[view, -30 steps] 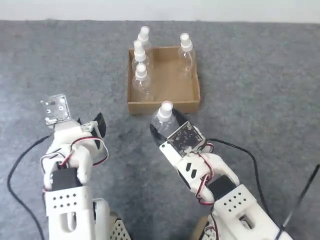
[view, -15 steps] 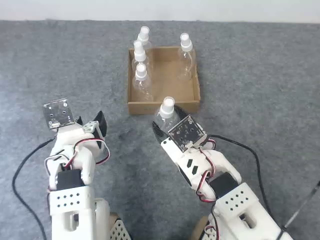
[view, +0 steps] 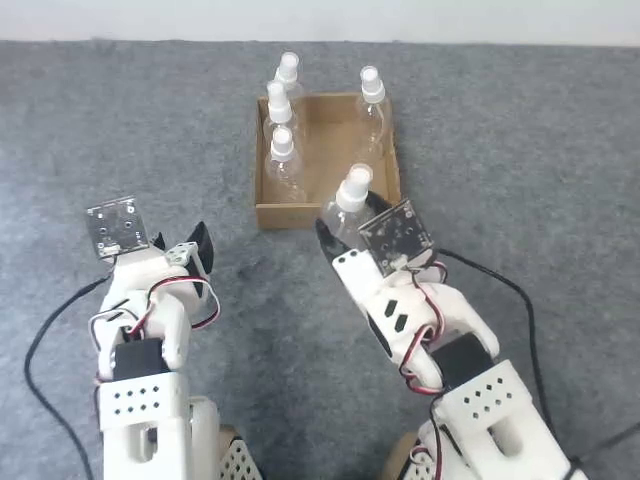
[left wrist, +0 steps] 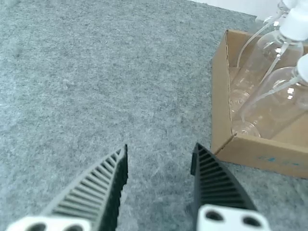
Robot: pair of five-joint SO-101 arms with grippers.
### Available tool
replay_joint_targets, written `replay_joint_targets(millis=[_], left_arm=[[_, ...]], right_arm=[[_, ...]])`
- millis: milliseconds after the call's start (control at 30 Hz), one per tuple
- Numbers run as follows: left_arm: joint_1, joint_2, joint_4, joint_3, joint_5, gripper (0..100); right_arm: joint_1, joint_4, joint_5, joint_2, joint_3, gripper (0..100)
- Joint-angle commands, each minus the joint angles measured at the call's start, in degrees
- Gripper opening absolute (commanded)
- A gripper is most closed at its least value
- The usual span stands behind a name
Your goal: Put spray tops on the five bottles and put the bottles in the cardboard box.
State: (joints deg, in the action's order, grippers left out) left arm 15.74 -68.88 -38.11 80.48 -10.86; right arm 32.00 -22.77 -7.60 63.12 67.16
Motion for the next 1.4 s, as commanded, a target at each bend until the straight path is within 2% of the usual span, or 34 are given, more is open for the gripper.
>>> replay_joint_targets(millis=[0, 300, 500, 633, 833, 1367], left_arm=[[0.26, -0.7, 1.58, -0.4, 0.18, 20], [0.26, -0.62, 1.85, 0.31, 0.35, 20], [0.26, -0.62, 1.85, 0.4, 0.44, 20], [0.0, -0.62, 1.93, 0.4, 0.44, 20], [-0.09, -0.62, 1.93, 0.4, 0.44, 20], [0.09, -0.62, 1.93, 0.4, 0.44, 20]], right_arm=[[-1.19, -0.13, 0.62, 0.57, -5.54, 5.4], [-1.63, -6.02, 0.62, 0.48, -14.24, 5.4], [-1.71, -5.58, 0.62, -0.48, -17.41, 5.4], [-2.95, -5.32, 0.62, -6.11, -20.13, 5.4], [-6.46, 4.18, 0.62, -16.66, -24.0, 5.4], [-10.51, 24.13, 0.53, -43.38, -25.23, 5.6]])
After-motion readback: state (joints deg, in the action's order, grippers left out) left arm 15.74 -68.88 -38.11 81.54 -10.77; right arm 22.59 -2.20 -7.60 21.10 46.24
